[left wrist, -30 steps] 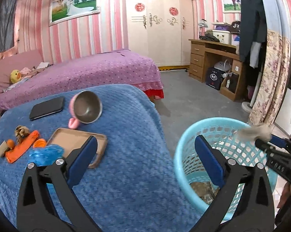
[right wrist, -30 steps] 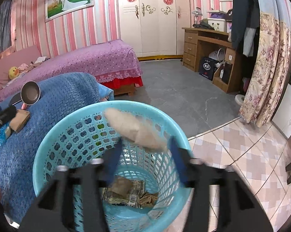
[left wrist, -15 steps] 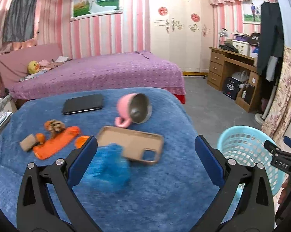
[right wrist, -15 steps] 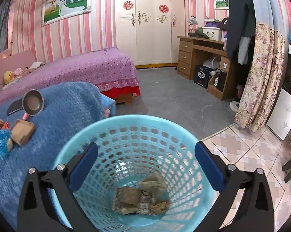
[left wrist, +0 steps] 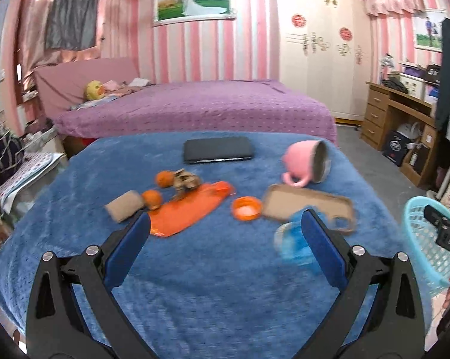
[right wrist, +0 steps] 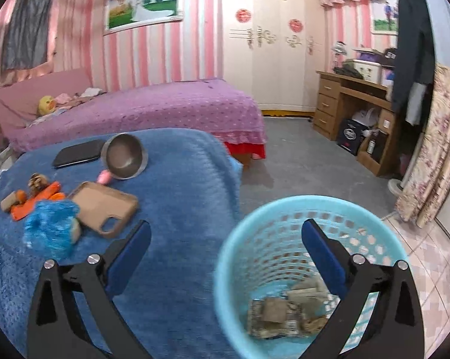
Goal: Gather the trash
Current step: 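Withdraw both tools from the basket back toward the blanket, then reach the right tool to the blue plastic bag and grasp it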
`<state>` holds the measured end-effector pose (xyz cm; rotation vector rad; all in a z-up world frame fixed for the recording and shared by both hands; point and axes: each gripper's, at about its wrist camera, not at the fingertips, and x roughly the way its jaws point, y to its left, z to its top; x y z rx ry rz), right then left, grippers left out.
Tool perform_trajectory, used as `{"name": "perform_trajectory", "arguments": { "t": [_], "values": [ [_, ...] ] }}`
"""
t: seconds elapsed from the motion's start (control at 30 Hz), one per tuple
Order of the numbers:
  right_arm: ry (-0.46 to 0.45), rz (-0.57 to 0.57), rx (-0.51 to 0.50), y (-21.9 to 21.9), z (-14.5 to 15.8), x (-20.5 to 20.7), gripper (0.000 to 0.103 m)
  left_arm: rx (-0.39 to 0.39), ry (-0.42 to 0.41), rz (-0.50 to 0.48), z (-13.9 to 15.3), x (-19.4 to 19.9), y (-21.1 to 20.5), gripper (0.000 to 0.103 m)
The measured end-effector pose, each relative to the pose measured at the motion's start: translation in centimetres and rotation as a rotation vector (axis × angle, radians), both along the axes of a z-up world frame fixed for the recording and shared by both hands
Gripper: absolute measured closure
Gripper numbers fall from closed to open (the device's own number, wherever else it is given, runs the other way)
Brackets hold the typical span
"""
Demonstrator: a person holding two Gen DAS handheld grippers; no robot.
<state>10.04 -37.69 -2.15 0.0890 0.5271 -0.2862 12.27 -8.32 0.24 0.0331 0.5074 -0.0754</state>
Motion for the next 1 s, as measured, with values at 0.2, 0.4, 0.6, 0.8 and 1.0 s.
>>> {"name": "perform_trajectory", "arguments": {
  "t": [0.2,0.4,0.6,0.8,1.0],
  "values": [
    [0.003,0.053,0.003,3.5,-0.1,0.8,0.005,-0.008,0.039,0.044,-1.6,1.4,4.3,0.006],
    [-0.008,0.091,-0.029,6.5,-0.1,1.7,0.005,-0.003,0.062,0.073,-2.5,2.0,7.5,0.006],
    [-0.007,0.151,-0.038,10.0,-0.1,3.3,0.005,-0.051,0.101,0.131,-2.9,3.3,11.0,0.006],
    [0.018,0.222,-0.046,14.2,-0.8,5.2,0.005,-0.036,0.088,0.145,-2.7,3.3,12.5,0.006],
    [0.074,0.283,-0.043,15.7,-2.1,6.4,0.01,-0.041,0.109,0.156,-3.2,3.8,13.1,0.006]
  ]
}}
